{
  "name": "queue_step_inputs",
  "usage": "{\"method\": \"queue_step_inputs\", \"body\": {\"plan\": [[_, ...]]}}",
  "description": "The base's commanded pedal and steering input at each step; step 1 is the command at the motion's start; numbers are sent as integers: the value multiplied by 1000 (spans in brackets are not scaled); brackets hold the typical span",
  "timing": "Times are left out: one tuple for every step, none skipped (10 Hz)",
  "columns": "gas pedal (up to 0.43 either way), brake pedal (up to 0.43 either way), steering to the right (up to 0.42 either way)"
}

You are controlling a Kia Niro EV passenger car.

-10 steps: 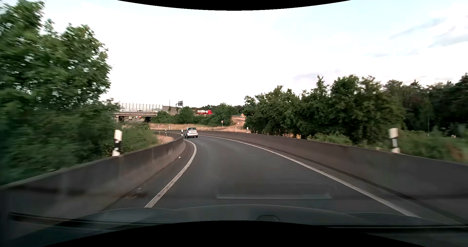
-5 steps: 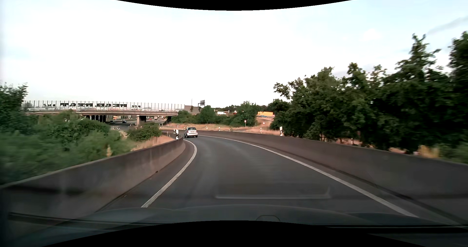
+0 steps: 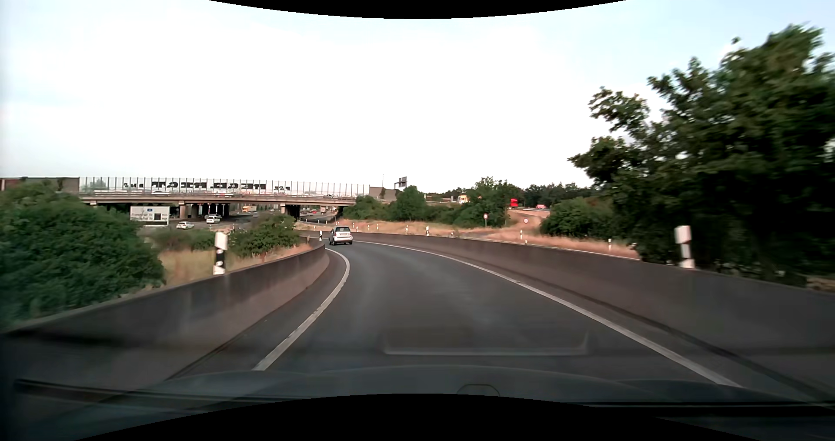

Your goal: Follow the waypoints while adhering to traffic rules and regulations

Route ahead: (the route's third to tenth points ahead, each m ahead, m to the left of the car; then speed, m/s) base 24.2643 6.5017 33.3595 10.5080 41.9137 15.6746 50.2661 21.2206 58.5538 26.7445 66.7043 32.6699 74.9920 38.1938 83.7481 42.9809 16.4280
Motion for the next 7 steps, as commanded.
{"method": "queue_step_inputs", "body": {"plan": [[0,0,-82],[0,0,-82],[0,0,-82],[0,0,-82],[0,0,-82],[0,0,-82],[0,0,-82]]}}
